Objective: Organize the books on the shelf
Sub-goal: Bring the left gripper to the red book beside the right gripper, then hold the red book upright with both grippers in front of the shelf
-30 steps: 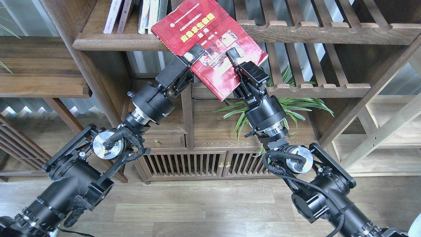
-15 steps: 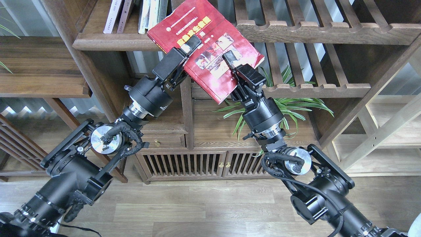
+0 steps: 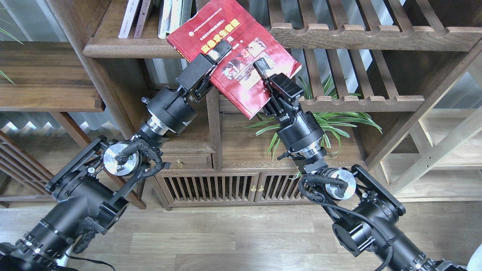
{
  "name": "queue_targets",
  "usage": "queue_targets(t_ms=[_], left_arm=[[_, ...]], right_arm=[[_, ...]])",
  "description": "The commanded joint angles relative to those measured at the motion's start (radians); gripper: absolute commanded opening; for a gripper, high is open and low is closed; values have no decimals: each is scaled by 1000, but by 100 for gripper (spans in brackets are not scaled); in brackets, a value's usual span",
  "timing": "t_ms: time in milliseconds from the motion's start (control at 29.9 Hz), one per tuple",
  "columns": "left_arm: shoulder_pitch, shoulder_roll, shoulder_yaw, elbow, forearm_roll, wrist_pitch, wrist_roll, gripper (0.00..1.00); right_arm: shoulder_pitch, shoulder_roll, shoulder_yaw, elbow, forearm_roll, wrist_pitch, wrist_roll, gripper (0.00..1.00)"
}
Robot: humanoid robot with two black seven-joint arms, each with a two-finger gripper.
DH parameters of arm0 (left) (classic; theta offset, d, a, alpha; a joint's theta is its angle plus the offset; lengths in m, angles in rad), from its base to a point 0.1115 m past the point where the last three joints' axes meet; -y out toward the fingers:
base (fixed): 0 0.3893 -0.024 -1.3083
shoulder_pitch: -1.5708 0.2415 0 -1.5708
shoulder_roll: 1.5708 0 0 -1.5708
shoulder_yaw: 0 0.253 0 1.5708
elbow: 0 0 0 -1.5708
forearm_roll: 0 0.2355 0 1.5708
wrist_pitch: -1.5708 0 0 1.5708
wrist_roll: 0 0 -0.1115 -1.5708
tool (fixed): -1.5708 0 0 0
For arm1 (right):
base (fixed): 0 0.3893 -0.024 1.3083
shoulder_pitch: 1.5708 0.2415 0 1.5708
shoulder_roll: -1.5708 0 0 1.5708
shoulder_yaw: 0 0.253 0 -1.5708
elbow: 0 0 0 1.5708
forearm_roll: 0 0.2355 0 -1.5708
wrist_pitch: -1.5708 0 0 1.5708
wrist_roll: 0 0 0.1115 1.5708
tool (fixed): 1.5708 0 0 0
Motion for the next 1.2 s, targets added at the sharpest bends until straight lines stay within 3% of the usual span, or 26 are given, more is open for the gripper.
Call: queue_targets(t_ms=[0,836,1036,1170], left_arm=[[0,0,3,1,2,0,0,75],[0,-8,4,1,-1,0,1,35],[0,-8,4,1,-4,0,3,22],[7,-8,3,2,-8,0,0,4]], right_arm=[[1,0,-1,0,-2,0,1,5],[7,9,1,2,-8,0,1,4],[8,9,3,2,-8,0,1,5],[8,9,3,2,-8,0,-1,5]])
